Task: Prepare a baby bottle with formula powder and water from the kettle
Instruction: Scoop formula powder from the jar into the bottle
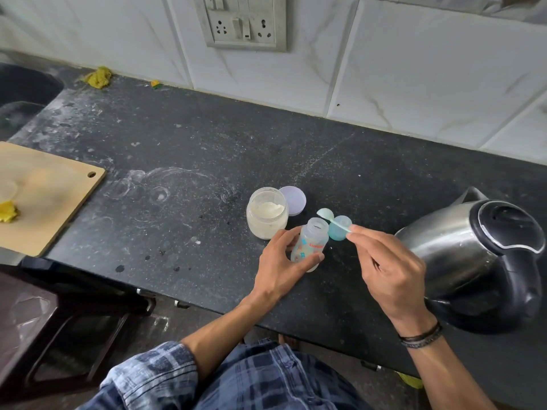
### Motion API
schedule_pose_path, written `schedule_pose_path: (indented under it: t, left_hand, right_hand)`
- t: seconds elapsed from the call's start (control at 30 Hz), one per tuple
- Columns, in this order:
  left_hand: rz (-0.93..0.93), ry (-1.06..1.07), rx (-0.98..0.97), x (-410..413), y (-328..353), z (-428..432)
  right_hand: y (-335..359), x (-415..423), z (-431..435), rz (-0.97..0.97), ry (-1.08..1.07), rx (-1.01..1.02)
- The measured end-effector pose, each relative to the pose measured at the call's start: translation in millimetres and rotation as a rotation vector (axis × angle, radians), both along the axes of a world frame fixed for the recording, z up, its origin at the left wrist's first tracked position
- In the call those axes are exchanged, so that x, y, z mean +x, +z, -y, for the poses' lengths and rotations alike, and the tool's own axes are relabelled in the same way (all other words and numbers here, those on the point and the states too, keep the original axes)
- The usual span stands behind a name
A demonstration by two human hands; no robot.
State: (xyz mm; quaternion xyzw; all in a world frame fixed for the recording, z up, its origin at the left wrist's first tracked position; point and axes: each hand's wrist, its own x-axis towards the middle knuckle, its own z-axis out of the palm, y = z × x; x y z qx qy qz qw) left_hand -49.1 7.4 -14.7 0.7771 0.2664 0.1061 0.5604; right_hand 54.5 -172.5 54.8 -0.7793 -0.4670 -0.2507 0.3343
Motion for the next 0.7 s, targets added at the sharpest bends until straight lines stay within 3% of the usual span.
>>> schedule_pose_path:
  t: [0.13, 0.27, 0.47, 0.57, 0.7]
  left_hand:
    - [0.017, 0.002, -0.001, -0.9, -1.7, 1.7]
    - [0.018, 0.003, -0.002, 0.8, 0.2, 1.9]
    - [0.03, 0.014, -0.015, -0.3, -0.5, 3.1]
    - [0.026, 0.018, -0.014, -1.0, 1.2, 1.9]
    - [0.027, 0.031, -0.02, -2.6, 2.8, 2.2]
  right_hand:
    - [-1.6, -5.2, -4.2, -0.009, 0.015, -0.1]
    - [3.3, 1.3, -0.9, -0.029, 0.001, -0.002]
    - [-2.8, 0.5, -3.2, -0.08, 0.021, -0.059]
    - [-1.7, 3.9, -4.1, -0.265, -0.006, 0.094]
    - [-1.4, -3.2, -12.6, -0.767, -0.108, 0.346]
